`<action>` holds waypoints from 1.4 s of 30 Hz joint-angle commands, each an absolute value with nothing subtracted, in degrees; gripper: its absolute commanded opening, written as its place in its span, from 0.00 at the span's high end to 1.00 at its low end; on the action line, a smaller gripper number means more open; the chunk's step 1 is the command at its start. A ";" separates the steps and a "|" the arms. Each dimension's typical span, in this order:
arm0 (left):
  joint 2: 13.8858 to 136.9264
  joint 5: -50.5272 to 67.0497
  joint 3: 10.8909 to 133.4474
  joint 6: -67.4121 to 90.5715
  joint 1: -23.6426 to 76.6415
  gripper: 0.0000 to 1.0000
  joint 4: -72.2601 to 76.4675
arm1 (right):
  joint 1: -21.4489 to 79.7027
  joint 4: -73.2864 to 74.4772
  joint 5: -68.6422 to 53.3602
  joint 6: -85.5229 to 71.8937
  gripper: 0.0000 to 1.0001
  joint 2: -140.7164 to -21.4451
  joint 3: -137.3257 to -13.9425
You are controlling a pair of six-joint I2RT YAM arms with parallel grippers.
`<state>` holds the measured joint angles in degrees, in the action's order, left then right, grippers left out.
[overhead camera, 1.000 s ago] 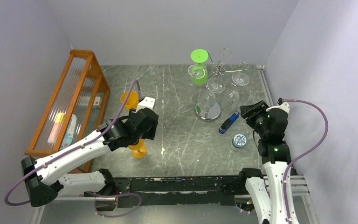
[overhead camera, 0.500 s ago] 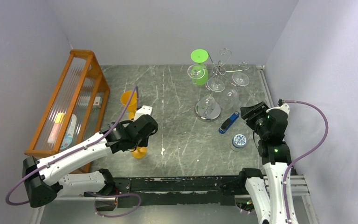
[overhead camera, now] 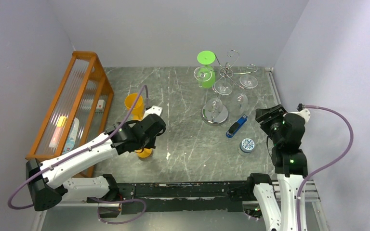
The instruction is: Place the wine glass upside down on the wine glass rack
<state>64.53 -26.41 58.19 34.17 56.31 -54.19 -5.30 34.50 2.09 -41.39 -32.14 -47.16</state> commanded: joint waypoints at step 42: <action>48.68 -8.67 58.31 16.05 55.99 0.95 38.31 | 23.23 -15.49 -29.28 -58.19 0.31 -59.39 -72.19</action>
